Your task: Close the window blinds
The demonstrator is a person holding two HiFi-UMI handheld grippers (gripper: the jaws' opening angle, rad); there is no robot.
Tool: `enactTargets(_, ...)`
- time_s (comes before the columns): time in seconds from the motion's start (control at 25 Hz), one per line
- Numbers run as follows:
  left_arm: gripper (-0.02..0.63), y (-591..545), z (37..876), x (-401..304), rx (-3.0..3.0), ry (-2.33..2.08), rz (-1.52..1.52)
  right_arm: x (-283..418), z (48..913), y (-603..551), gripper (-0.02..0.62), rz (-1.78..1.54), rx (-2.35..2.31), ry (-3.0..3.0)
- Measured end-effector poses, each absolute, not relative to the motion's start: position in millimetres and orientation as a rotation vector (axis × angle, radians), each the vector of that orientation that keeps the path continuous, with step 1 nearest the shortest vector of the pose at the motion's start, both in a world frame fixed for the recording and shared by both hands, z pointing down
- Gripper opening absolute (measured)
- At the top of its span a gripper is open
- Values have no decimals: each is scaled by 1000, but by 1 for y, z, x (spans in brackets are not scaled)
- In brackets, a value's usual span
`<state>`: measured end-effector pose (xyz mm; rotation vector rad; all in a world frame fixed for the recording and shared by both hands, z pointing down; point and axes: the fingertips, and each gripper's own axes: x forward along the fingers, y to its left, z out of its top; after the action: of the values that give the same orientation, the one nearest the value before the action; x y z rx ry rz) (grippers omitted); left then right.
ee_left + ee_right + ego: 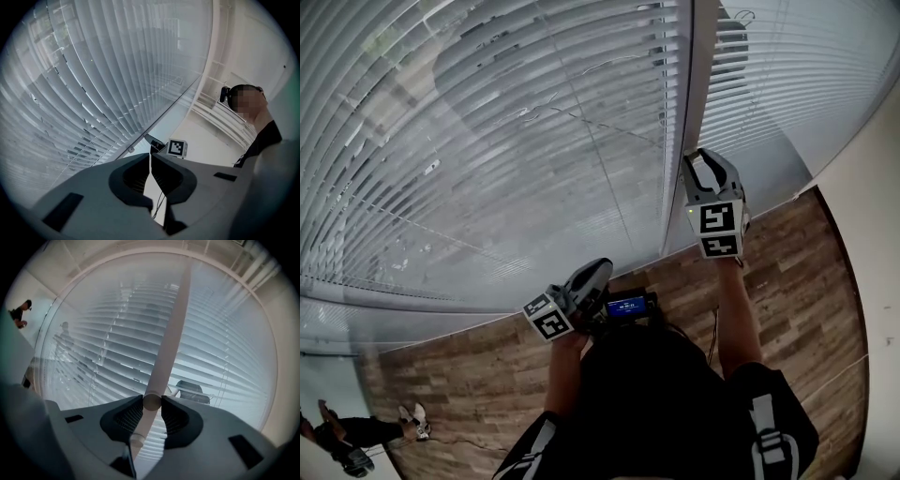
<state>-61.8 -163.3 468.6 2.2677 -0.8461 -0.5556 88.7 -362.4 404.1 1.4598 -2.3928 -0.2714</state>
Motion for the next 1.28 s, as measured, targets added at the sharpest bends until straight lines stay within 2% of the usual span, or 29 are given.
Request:
enactTargets(0.24, 15, -160, 468, -57, 2257, -852, -560, 92, 408, -363, 130, 12, 1441, -2565)
enactTargets(0.8, 15, -169, 459, -59, 2266, -859, -558, 87, 402, -378, 130, 399, 1394, -2762)
enactTargets(1.08, 15, -167, 462, -60, 2251, -857, -558, 84, 402, -375, 130, 461, 1378, -2780)
enactTargets(1.28, 15, -168, 465, -57, 2252, -843, -555, 84, 405, -372, 130, 295, 1370, -2736)
